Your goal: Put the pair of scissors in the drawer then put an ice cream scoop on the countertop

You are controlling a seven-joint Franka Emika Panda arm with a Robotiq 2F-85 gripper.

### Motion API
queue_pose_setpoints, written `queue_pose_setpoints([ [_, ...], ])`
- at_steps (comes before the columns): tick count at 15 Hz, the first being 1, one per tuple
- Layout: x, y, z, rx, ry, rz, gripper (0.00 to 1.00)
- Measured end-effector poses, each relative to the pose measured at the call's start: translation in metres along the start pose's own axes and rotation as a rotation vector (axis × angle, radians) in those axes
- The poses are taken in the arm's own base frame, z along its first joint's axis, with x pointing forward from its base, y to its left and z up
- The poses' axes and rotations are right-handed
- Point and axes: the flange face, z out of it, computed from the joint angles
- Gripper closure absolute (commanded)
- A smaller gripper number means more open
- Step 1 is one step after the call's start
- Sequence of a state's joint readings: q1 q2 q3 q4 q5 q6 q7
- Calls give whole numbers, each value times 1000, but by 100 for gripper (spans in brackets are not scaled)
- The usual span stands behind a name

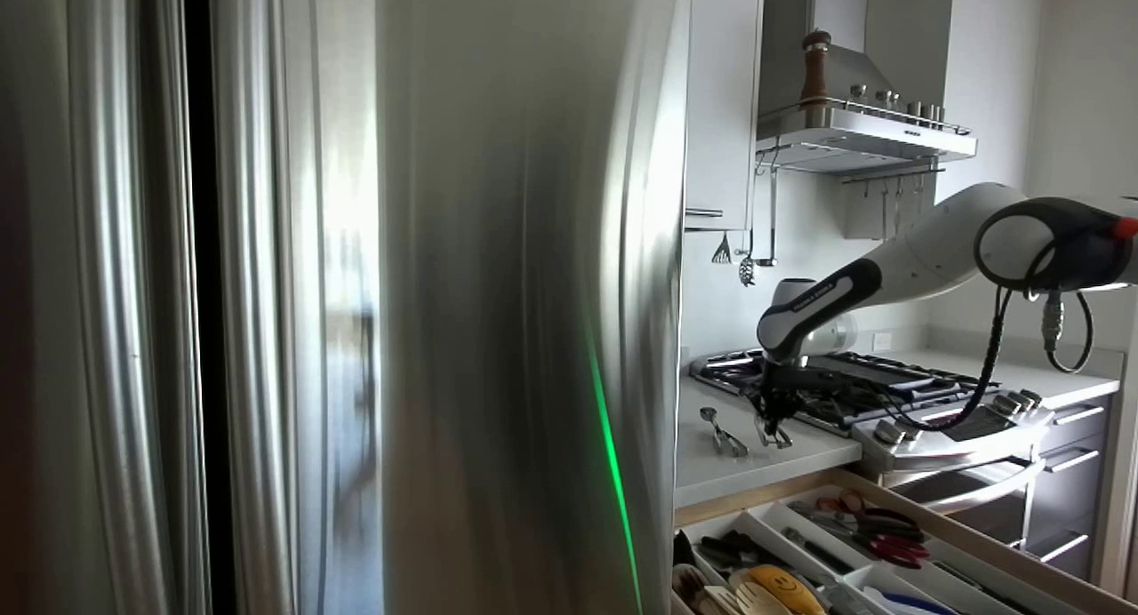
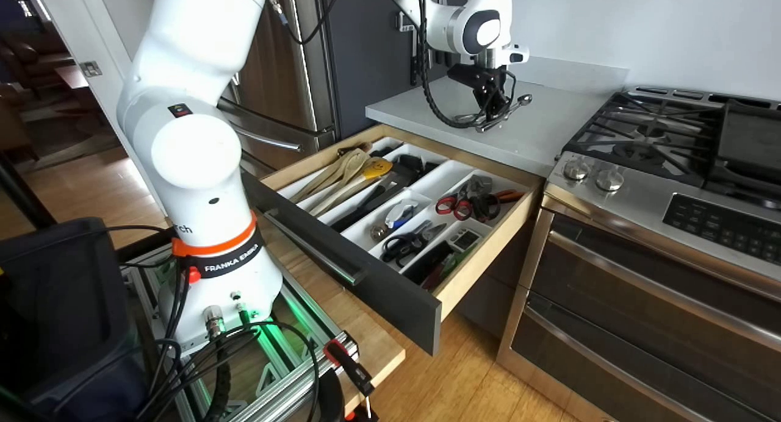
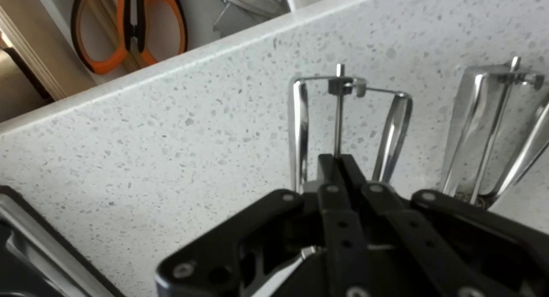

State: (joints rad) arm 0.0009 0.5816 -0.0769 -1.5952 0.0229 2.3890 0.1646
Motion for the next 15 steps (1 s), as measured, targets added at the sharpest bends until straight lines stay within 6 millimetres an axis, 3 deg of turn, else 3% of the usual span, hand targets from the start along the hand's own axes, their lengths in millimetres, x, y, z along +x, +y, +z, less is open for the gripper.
queue_pose_setpoints([
  [15,12,-11,18,3,-116,-78,99],
])
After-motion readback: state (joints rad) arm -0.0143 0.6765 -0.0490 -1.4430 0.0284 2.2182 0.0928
